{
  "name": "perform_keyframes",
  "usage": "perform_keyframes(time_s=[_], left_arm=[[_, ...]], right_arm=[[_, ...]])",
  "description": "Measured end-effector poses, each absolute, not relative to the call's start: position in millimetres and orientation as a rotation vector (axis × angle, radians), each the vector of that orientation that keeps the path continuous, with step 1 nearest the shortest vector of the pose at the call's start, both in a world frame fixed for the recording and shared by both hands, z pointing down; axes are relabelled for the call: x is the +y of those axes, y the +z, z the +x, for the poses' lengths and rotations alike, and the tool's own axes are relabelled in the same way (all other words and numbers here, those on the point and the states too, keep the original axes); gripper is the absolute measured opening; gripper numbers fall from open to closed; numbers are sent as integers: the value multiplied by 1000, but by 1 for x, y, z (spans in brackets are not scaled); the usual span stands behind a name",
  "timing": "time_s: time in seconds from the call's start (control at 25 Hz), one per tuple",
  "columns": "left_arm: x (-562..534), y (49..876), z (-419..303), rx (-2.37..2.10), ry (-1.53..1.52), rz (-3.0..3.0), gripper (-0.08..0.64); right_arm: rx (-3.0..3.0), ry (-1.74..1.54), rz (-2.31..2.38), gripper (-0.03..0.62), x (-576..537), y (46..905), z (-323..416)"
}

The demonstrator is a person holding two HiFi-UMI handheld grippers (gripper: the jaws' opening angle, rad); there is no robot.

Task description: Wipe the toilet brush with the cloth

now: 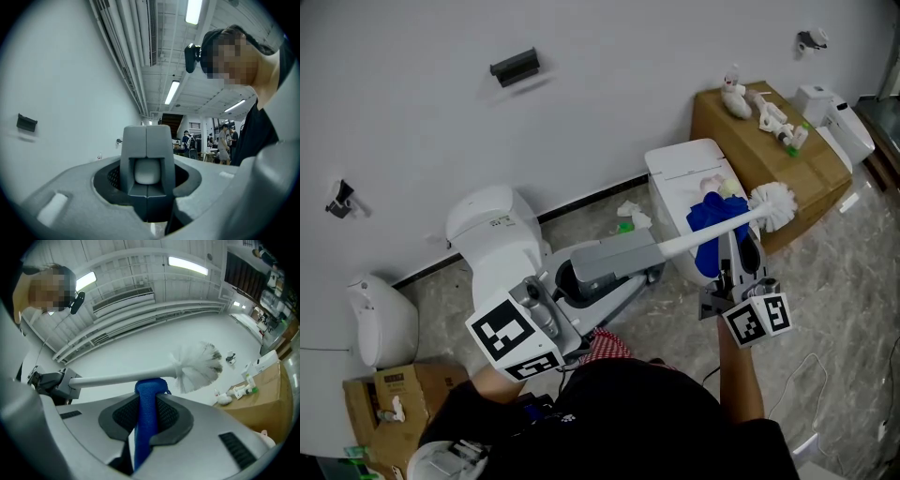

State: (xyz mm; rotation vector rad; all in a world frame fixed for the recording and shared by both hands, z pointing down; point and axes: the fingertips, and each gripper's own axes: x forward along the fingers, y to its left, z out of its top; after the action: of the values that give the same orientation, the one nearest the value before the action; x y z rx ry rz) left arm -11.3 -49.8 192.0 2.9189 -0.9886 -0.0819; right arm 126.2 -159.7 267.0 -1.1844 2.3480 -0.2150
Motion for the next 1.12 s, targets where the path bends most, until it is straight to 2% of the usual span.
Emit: perform_keyframes(time_s=[0.56, 1.12], left_arm=[[-56, 199, -15, -1098, -86, 2912, 169], [-67, 197, -24, -1169, -75, 2906, 169]], right_arm=[[2483, -157, -1018, 64, -115, 263, 92], [2462, -42, -911, 64, -88, 201, 85]])
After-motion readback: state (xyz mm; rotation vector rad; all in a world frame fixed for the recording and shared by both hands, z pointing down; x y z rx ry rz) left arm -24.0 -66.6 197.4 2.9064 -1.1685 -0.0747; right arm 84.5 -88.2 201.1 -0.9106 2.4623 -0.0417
